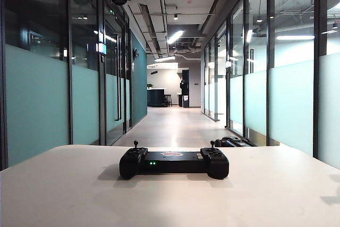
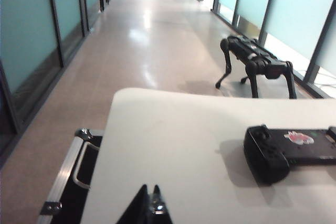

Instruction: Push the left joystick on the remote control sitting on the white table backward to make the robot dog back up in a straight line until it returns close to you.

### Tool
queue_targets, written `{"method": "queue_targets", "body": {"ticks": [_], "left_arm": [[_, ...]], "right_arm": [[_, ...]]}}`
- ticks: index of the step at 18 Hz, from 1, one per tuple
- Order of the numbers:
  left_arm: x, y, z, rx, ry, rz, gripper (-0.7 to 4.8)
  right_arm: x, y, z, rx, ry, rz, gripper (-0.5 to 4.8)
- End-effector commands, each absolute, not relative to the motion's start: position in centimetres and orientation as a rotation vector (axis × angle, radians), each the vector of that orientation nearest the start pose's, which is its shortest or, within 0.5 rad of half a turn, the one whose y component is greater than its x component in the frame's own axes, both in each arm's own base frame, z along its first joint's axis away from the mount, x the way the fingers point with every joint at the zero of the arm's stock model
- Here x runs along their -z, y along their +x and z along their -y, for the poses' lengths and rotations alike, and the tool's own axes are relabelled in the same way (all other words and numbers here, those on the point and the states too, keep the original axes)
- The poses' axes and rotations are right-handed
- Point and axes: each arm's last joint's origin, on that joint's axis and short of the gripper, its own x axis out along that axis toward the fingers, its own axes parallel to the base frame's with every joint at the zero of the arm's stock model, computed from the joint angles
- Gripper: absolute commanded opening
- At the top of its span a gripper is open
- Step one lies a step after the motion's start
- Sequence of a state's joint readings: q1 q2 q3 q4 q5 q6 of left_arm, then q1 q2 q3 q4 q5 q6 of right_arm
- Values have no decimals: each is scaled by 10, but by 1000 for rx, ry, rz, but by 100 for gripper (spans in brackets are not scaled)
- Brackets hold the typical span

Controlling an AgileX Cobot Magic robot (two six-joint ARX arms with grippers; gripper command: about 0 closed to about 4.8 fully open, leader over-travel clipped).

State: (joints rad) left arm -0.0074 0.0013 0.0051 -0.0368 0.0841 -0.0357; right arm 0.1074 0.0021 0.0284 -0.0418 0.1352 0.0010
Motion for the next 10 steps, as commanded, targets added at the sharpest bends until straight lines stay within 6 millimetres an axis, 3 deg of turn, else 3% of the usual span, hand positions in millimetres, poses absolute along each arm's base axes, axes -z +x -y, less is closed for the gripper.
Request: {"method": "queue_targets", "body": {"ticks": [1, 10], "left_arm": [[-164, 97, 4, 47, -34, -17, -5], [-164, 97, 4, 64, -34, -21, -5]], "right_arm": [[-172, 95, -6, 29, 0, 7, -5], [-172, 95, -6, 29, 0, 7, -5]]}}
